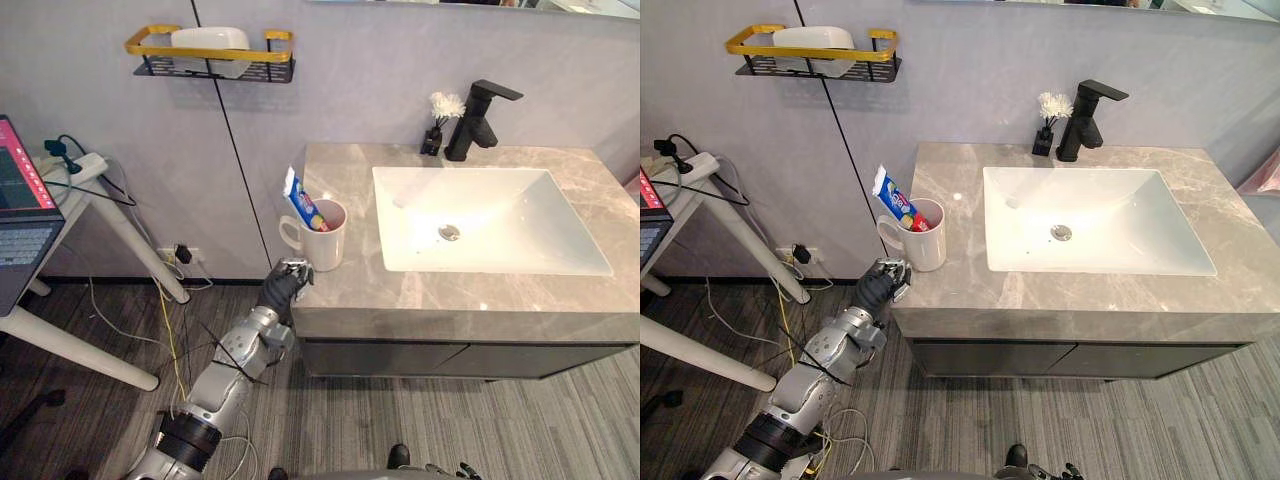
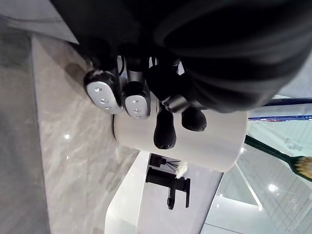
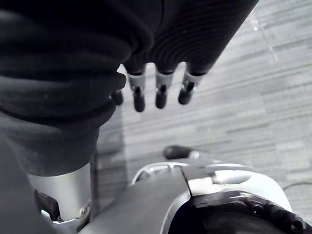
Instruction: Organize washtable
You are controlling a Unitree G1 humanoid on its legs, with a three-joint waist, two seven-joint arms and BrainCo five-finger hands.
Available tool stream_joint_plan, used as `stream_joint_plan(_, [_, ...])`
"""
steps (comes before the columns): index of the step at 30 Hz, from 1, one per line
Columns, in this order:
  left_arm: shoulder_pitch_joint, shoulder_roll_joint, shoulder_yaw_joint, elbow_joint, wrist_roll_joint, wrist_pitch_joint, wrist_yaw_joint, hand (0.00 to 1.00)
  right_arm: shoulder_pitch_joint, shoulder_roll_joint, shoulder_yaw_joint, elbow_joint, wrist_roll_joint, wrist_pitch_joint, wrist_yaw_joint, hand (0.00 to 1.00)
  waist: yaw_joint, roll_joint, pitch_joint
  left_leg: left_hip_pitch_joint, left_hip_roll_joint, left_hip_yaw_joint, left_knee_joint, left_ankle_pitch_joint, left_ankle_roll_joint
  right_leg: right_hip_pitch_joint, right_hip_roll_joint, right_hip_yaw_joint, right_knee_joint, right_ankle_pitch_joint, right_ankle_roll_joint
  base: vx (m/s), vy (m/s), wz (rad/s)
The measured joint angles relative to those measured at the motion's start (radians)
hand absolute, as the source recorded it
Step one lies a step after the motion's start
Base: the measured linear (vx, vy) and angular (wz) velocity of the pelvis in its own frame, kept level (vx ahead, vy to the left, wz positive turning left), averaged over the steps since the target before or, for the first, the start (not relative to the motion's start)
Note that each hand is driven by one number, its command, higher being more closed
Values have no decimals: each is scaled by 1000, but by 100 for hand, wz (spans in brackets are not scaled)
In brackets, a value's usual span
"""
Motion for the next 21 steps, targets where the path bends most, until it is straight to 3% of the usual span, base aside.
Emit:
stream_joint_plan(12, [-56,-37,9,30,3,-1,3,100,24,0,1,-57,-1,0,-1,0,-2,14,12,-12,2,18,7,-9,0,-21,1,15,-1,0,1,-5,-3,-4])
stream_joint_plan(21, [-120,-67,-51,30,30,-1,3,100,24,-2,0,-66,-1,-2,-3,0,-5,21,22,-13,-2,15,7,-10,-1,-21,-2,13,-1,1,1,0,0,0])
